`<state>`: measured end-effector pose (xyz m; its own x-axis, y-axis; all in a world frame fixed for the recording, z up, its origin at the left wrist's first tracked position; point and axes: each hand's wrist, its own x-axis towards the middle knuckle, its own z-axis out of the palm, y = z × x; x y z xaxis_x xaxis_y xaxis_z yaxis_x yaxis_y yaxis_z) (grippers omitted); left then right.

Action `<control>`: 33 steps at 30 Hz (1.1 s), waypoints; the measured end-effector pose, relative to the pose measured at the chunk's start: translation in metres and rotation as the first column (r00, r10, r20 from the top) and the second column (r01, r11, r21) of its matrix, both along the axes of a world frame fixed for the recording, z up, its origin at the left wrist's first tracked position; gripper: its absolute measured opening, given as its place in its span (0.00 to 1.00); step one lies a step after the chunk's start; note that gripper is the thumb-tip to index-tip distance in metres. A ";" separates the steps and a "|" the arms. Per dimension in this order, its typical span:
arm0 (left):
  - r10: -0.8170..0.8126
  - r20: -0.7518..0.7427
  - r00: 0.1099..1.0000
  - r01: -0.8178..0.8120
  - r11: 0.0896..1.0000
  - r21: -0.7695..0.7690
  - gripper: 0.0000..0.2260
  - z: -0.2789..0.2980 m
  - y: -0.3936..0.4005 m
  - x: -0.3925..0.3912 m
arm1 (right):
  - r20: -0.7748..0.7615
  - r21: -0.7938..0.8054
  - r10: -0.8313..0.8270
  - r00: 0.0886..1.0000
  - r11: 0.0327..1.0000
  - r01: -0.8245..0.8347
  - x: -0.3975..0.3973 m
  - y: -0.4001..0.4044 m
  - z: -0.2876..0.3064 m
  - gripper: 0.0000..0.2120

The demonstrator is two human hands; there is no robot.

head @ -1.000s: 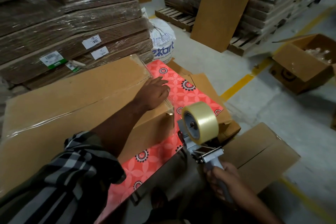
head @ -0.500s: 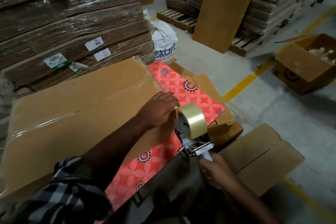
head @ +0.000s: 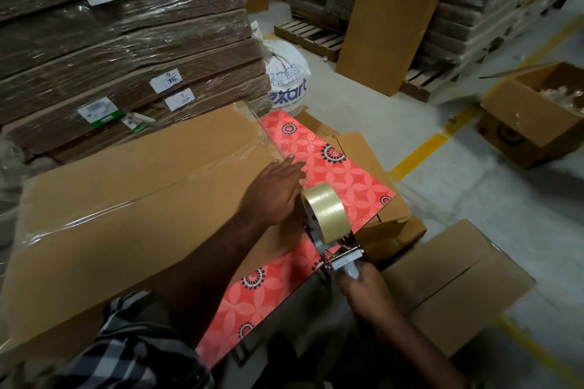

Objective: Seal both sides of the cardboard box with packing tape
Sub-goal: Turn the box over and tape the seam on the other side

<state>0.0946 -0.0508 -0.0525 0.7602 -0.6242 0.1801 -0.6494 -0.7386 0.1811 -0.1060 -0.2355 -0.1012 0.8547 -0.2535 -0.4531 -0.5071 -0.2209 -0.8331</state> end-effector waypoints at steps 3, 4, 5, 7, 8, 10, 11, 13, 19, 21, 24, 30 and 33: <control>0.017 0.014 1.000 -0.017 1.000 0.011 0.20 0.003 -0.001 -0.003 | -0.032 0.062 0.051 0.998 0.997 -0.049 0.000 -0.006 0.007 0.02; 0.028 0.021 0.999 -0.028 1.000 0.010 0.20 0.004 -0.001 -0.004 | -0.064 0.150 0.056 0.996 0.988 -0.046 0.000 -0.008 0.006 0.02; 0.034 0.025 0.999 -0.035 0.999 0.012 0.21 0.006 -0.002 -0.004 | -0.103 0.217 0.061 0.993 0.976 -0.037 0.001 -0.011 0.006 0.02; 0.044 0.020 0.999 -0.044 0.999 0.020 0.21 0.008 -0.003 -0.006 | -0.148 0.292 0.067 0.987 0.956 -0.021 0.002 -0.018 0.005 0.02; 0.047 0.018 0.999 -0.047 0.999 0.019 0.21 0.008 -0.003 -0.006 | -0.159 0.319 0.070 0.985 0.948 -0.016 0.001 -0.021 0.002 0.03; 0.045 0.021 0.999 -0.046 0.999 0.013 0.20 0.008 -0.003 -0.005 | -0.186 0.313 0.058 0.981 0.950 0.003 -0.009 -0.023 -0.007 0.10; 0.048 0.022 0.999 -0.048 0.999 0.013 0.20 0.007 -0.002 -0.004 | -0.179 0.266 0.024 0.984 0.964 0.024 -0.016 -0.025 -0.013 0.13; 0.063 0.033 0.997 -0.064 0.998 0.025 0.19 0.006 -0.003 0.001 | -0.135 0.135 -0.021 0.991 0.990 0.039 -0.025 -0.033 -0.026 0.16; 0.077 0.034 0.996 -0.078 0.997 0.026 0.21 0.010 -0.007 0.008 | -0.054 -0.020 -0.078 0.995 0.997 0.077 0.007 -0.064 -0.045 0.02; 0.076 0.022 0.997 -0.076 0.997 0.030 0.21 0.012 -0.007 0.008 | 0.013 -0.132 -0.106 0.994 0.985 0.107 0.030 -0.070 -0.048 0.08; 0.083 0.017 0.996 -0.083 0.996 0.040 0.23 0.011 -0.007 0.008 | -0.008 -0.375 -0.037 0.999 0.926 0.031 0.067 -0.075 -0.039 0.19; 0.075 0.013 0.997 -0.075 0.996 0.054 0.25 0.010 -0.008 0.008 | -0.036 -0.653 0.055 0.998 0.755 -0.065 0.139 -0.077 -0.040 0.24; 0.085 0.024 0.996 -0.086 0.995 0.054 0.23 0.008 -0.008 0.011 | -0.076 -0.682 0.128 0.989 0.717 -0.145 0.165 -0.072 -0.054 0.22</control>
<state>0.1054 -0.0584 -0.0447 0.8073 -0.5667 0.1645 -0.5870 -0.7999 0.1250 0.0592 -0.3076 -0.1551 0.8965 -0.3832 -0.2222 -0.4427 -0.7939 -0.4168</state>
